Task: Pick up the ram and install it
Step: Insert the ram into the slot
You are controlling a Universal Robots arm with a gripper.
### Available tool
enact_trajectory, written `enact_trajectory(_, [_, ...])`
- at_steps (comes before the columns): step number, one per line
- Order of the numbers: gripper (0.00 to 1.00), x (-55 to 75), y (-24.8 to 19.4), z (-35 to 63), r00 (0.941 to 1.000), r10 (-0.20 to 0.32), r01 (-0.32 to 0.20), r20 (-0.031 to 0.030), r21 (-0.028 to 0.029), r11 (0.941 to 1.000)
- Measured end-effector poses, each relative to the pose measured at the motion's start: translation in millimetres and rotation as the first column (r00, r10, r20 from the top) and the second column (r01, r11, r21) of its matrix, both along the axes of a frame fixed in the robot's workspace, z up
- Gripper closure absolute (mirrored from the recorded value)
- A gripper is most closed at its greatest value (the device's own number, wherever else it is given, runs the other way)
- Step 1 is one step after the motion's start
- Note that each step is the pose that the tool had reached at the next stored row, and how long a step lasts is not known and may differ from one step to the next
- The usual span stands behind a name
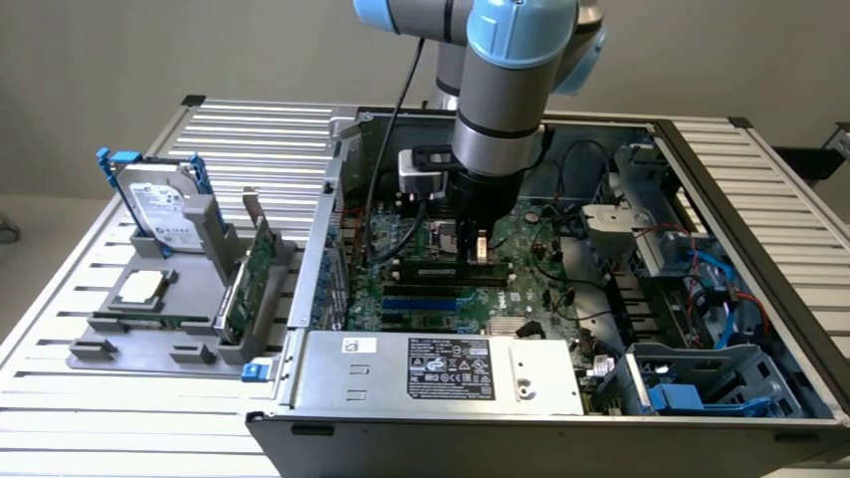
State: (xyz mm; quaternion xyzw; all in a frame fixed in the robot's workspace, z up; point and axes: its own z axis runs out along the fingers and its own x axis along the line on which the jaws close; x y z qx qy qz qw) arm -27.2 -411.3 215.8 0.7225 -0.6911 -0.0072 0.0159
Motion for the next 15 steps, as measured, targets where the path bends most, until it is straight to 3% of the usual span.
enact_trajectory(15, [0.86,-0.7,0.0,0.0,1.0,-0.001,0.001,-0.0001,0.0001,1.0])
